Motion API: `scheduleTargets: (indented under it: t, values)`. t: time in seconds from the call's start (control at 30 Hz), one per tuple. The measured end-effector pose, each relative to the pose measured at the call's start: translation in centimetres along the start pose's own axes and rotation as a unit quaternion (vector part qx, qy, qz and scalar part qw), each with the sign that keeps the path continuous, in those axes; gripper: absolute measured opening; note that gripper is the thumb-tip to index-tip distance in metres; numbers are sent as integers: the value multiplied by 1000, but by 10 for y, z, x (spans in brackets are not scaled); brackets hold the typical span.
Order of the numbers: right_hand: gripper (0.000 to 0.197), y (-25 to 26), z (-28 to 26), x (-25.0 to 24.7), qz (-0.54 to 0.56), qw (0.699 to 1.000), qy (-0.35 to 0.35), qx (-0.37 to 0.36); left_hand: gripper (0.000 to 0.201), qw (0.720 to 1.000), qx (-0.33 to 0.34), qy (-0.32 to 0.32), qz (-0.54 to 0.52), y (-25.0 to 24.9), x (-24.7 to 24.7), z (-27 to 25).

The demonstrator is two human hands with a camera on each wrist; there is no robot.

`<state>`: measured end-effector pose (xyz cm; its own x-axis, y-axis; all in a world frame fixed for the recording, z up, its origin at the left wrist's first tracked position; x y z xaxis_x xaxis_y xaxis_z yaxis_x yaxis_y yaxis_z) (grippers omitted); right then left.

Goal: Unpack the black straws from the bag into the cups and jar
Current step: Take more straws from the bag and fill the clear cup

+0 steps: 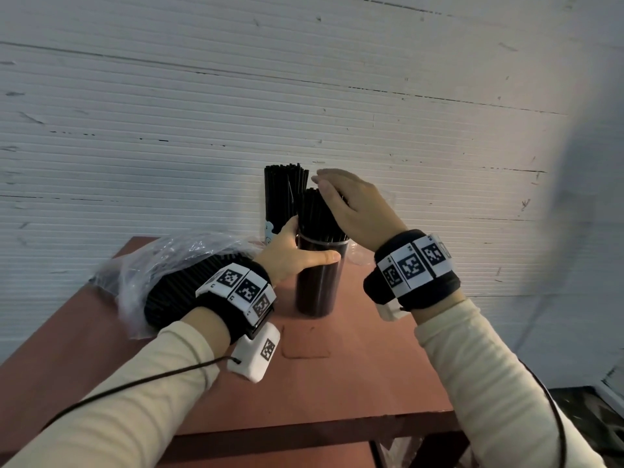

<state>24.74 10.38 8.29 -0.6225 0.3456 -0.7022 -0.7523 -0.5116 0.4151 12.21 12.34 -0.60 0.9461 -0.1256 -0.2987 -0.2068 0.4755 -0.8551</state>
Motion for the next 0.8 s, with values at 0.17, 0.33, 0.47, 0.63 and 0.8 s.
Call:
scheduleTargets:
  t: [0.17,0.33,0.47,0.63,0.8]
  values:
    - [34,-2,-3,-1,16,1000,-21,-14,88,1000,-4,-22,-2,-4,1,-1]
    - [40,-6,-10,-1,0,1000,12,6,93,999,-17,-30,3,-3,2,-2]
    - [41,-3,-13,1,-37,998,52,3,96,1000,-28,-11,-2,-7,0,-4]
    - [37,21,-20,-7,41,996,-51,-57,101,997,-57,-12,44,-6,-22,-22]
    - [25,59,-33,20,157,983,-29,-86,41,980,18,-132,148,-23,-79,-57]
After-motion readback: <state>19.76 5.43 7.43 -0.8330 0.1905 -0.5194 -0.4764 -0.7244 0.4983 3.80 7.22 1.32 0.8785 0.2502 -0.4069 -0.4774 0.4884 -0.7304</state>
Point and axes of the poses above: each hand's wrist, its own z-axis towards the middle knuckle, its own x-axis out of the palm, y = z × x, the point moved 4 cm from there along z, towards the middle knuckle, and after that the axes turned 11 degrees about x, right-handed, at the moved point
